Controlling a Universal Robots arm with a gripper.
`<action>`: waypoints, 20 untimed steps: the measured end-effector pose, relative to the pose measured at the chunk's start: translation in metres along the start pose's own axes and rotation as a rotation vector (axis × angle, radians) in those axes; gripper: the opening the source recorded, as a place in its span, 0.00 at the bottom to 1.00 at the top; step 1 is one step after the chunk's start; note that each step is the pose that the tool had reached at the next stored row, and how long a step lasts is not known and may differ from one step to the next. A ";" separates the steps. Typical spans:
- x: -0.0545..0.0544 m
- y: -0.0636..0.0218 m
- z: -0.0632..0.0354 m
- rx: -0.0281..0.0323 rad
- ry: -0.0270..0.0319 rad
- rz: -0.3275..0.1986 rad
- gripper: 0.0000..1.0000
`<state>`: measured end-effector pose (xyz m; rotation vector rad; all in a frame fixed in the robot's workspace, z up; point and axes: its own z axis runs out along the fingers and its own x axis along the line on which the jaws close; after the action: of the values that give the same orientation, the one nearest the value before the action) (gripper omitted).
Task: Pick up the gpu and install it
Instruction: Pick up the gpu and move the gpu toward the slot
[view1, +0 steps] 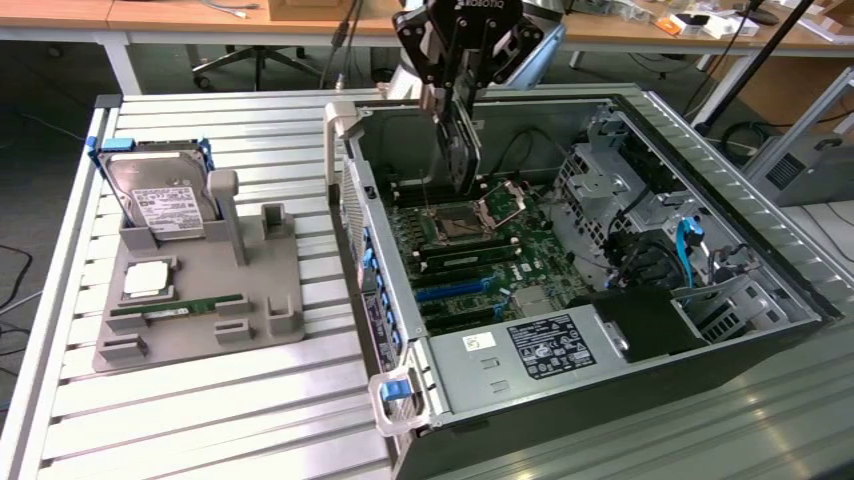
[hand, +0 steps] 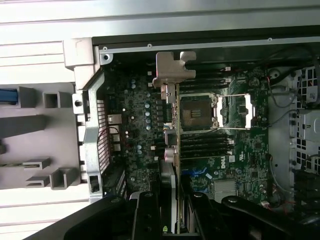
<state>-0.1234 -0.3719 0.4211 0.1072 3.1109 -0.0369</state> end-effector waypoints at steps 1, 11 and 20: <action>-0.001 0.0001 0.0000 0.0001 0.0000 0.000 0.27; -0.010 0.0007 0.0004 0.0008 -0.0001 0.000 0.27; -0.017 0.0012 0.0008 0.0020 -0.0002 0.000 0.27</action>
<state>-0.1067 -0.3719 0.4208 0.1072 3.1108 -0.0399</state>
